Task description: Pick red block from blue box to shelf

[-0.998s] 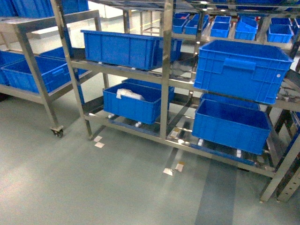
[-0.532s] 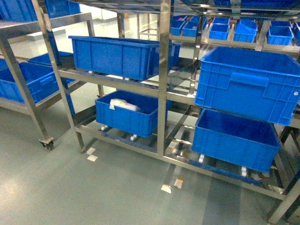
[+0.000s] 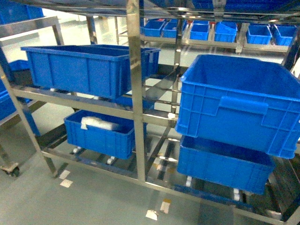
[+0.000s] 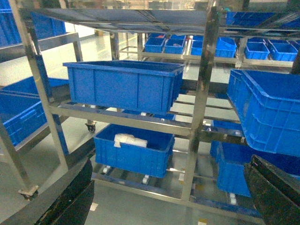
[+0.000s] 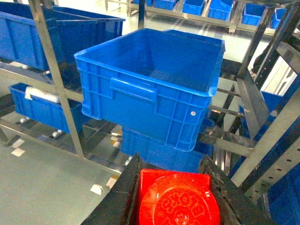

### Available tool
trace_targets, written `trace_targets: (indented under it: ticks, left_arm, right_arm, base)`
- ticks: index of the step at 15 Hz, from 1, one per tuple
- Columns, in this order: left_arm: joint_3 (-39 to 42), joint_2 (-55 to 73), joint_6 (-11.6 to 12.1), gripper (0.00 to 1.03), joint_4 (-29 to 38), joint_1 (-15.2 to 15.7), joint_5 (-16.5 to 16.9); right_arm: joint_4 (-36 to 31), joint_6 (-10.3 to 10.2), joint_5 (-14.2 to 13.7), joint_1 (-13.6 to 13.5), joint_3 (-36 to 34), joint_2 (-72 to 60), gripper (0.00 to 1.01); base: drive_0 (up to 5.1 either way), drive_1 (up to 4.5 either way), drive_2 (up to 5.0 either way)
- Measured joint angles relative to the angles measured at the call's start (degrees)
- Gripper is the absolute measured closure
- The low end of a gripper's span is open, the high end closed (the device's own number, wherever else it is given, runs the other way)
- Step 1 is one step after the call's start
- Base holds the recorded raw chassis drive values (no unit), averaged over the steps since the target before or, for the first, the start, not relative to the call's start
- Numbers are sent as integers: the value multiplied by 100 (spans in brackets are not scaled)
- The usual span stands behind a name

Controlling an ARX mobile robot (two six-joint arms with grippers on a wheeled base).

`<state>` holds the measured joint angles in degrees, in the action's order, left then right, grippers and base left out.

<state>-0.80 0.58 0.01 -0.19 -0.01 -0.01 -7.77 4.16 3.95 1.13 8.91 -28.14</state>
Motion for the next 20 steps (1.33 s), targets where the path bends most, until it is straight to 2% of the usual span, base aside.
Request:
trace_targets:
  ticks: [18, 20]
  left_arm:
    - [0, 0, 0, 5, -2, 4, -4]
    - [0, 0, 0, 5, -7, -13, 2]
  right_arm:
    - [0, 0, -2, 0, 0, -24, 72]
    - [0, 0, -22, 2, 0, 13, 72]
  base:
    - [-150, -150, -150]
    - [-33, 156, -222]
